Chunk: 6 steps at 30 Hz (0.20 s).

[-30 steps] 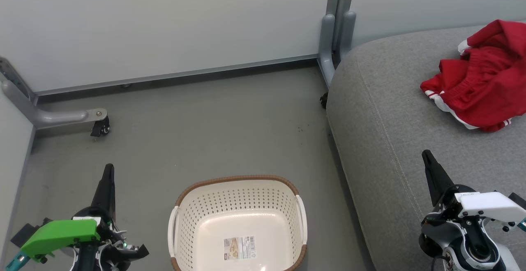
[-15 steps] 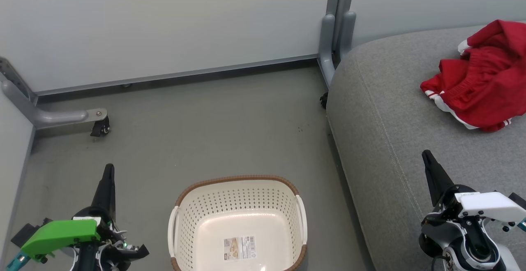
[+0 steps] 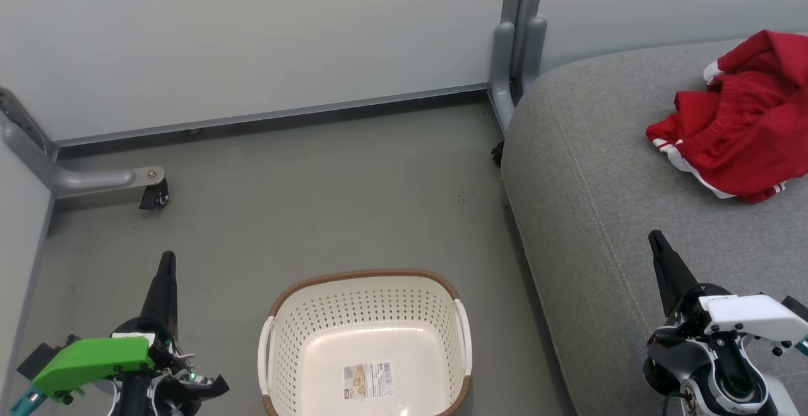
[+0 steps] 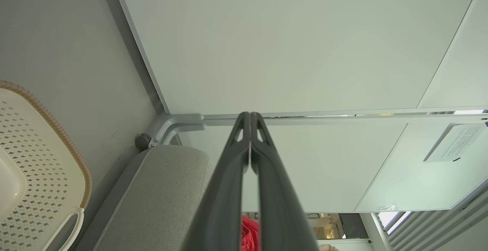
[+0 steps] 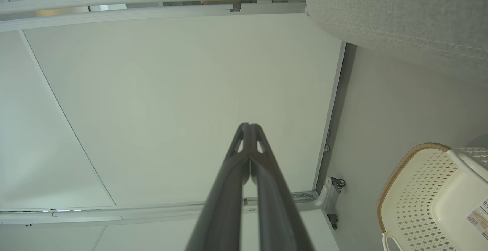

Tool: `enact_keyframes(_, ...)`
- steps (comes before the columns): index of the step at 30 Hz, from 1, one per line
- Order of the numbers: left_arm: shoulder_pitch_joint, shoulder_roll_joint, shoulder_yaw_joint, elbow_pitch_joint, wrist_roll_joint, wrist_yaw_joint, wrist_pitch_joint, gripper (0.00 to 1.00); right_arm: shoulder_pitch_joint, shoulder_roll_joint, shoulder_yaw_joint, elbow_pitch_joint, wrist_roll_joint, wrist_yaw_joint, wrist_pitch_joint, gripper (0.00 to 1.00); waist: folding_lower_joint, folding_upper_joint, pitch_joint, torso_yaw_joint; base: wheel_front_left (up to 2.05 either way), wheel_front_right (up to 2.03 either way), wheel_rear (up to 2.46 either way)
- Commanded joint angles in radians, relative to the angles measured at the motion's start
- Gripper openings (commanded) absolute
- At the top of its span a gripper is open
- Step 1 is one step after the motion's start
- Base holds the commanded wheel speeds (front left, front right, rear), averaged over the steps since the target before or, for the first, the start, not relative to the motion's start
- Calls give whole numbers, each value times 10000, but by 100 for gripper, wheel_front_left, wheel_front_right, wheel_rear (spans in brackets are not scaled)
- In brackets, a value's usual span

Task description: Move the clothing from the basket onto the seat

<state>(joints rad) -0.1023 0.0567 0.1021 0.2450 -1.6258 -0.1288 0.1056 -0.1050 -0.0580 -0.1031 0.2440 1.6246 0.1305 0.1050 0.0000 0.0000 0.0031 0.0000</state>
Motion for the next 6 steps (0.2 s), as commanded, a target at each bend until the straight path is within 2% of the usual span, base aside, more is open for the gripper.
enact_keyframes(1, -133, 26, 55, 13, 84, -38, 39, 0, -66, -12, -18, 20, -49, 4, 30, 0, 0, 0, 0, 0, 0, 0, 0)
enact_keyframes(6, -133, 19, 61, 14, 94, -39, 50, 0, -67, -5, -23, 20, -61, 4, 40, 0, 0, 0, 0, 0, 0, 0, 0)
